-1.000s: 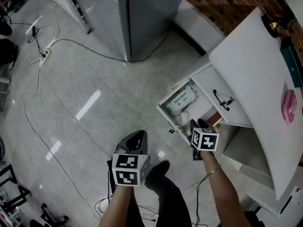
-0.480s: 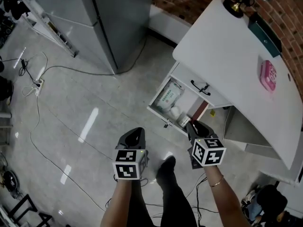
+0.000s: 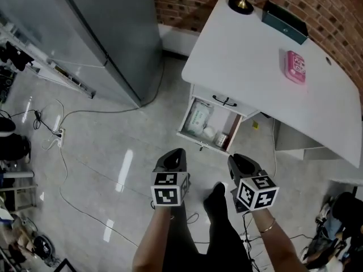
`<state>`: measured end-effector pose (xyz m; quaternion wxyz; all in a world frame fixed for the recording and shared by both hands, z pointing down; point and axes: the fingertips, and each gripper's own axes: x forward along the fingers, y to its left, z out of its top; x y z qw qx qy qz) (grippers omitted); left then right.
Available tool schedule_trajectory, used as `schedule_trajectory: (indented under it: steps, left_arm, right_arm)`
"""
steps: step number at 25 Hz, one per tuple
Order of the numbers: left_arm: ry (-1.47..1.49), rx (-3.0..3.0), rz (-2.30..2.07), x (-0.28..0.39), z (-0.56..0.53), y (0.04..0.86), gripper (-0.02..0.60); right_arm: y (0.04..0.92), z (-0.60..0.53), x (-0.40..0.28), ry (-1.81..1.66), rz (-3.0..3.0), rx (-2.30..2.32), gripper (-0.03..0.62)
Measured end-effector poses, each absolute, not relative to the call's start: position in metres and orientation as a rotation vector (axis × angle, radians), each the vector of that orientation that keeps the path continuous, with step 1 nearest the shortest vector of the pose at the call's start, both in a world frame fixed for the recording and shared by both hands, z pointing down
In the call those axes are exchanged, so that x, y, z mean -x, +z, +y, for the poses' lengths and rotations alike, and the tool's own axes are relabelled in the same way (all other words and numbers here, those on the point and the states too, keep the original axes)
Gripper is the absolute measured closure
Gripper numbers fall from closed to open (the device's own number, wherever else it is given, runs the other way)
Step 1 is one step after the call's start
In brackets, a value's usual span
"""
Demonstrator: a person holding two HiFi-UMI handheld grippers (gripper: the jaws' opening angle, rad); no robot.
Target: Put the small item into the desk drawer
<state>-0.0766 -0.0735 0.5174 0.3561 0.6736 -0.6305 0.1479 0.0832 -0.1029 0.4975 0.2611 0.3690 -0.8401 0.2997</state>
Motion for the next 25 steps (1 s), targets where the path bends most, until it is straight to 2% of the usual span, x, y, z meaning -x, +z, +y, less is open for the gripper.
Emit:
schedule_trajectory:
  steps: [8, 25]
  left_arm:
    - [0.464, -1.844, -1.551, 0.025, -0.074, 0.472, 0.557]
    - [0.577, -1.969, -1.46, -0.039, -0.059, 0.421, 0.557]
  right_arm:
    - [0.438, -0.067, -0.125, 0.853, -2.294, -1.096, 0.582]
    - [0.368, -0.039, -0.209, 0.875, -2.331, -1.345, 0.588]
